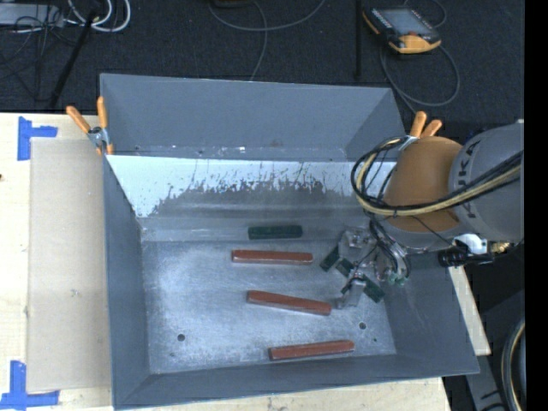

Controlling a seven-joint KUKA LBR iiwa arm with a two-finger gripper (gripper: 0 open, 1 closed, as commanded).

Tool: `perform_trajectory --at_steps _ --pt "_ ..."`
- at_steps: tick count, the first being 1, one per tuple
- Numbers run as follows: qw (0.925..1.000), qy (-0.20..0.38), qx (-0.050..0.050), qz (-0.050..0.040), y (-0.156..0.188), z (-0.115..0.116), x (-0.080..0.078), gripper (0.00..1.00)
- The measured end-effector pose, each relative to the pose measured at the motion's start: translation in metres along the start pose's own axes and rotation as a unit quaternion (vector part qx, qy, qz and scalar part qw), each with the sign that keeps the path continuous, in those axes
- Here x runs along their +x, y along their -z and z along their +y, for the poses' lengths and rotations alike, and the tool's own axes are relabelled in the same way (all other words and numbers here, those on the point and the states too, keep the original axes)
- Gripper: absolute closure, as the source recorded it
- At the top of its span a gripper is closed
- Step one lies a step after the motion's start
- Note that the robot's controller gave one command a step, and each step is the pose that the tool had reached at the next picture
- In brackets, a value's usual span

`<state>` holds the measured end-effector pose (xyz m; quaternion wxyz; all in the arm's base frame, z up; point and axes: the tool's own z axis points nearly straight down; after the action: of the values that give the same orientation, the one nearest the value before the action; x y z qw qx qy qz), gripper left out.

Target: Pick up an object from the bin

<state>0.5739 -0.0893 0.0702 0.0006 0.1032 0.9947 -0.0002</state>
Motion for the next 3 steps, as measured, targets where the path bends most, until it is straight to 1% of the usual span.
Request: perform_trajectory --at_steps 1,2,3 --pt "1.0 0.0 0.0 -0.0053 0.003 0.0 -0.003 1.0" --pt "1.0 0.001 0.0 0.0003 0.0 0.0 0.0 0.0" --pt "0.9988 0.05 -0.002 -0.0009 0.023 0.091 0.015 0.0"
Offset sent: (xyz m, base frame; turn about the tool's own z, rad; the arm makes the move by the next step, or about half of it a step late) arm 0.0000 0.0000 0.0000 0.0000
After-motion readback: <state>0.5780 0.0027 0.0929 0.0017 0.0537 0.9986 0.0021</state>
